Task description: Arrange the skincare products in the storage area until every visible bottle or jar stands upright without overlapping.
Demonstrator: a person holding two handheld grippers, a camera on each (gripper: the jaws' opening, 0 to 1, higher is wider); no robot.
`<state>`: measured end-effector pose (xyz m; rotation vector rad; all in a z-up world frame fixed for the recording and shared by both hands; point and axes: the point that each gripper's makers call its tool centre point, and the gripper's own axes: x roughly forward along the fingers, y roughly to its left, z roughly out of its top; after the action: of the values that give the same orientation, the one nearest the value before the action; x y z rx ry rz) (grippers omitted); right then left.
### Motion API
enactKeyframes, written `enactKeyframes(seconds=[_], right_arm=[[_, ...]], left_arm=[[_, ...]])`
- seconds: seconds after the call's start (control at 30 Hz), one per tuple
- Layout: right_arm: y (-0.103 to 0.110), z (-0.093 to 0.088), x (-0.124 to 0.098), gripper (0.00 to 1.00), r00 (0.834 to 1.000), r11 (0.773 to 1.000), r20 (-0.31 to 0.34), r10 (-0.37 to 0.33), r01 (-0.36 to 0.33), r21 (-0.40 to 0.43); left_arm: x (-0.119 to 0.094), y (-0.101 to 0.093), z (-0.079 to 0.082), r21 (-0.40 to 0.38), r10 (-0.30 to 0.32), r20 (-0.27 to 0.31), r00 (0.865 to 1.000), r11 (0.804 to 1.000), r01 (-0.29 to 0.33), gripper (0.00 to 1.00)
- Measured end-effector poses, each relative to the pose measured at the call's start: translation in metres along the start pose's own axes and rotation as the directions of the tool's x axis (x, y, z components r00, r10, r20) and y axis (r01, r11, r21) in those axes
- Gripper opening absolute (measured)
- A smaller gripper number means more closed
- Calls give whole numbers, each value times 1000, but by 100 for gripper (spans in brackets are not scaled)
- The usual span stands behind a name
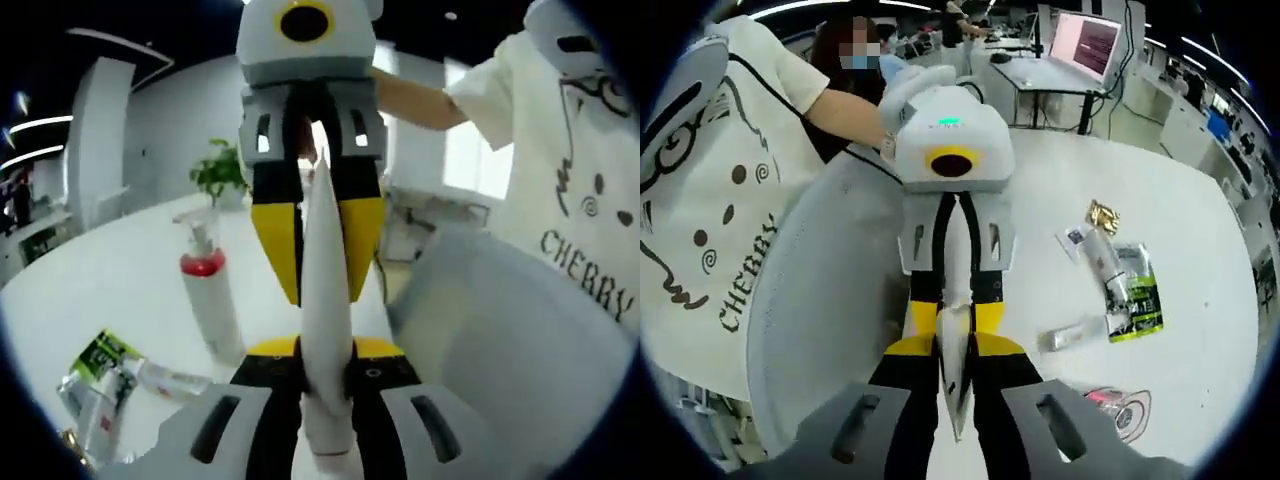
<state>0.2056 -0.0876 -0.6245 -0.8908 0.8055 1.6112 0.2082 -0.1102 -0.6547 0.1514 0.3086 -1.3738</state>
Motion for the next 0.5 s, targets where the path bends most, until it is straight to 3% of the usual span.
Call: enactKeyframes(seconds=[0.17,0.5], right_arm=[[-5,1,-2,10,998,1000,-69,-13,12,-7],[-21,0,0,9,977,999,-212,-36,26,-46]], left_arm=[[4,9,5,17,27,7,1000,999,-27,14],[15,30,6,100,104,-57,993,990,-98,16]])
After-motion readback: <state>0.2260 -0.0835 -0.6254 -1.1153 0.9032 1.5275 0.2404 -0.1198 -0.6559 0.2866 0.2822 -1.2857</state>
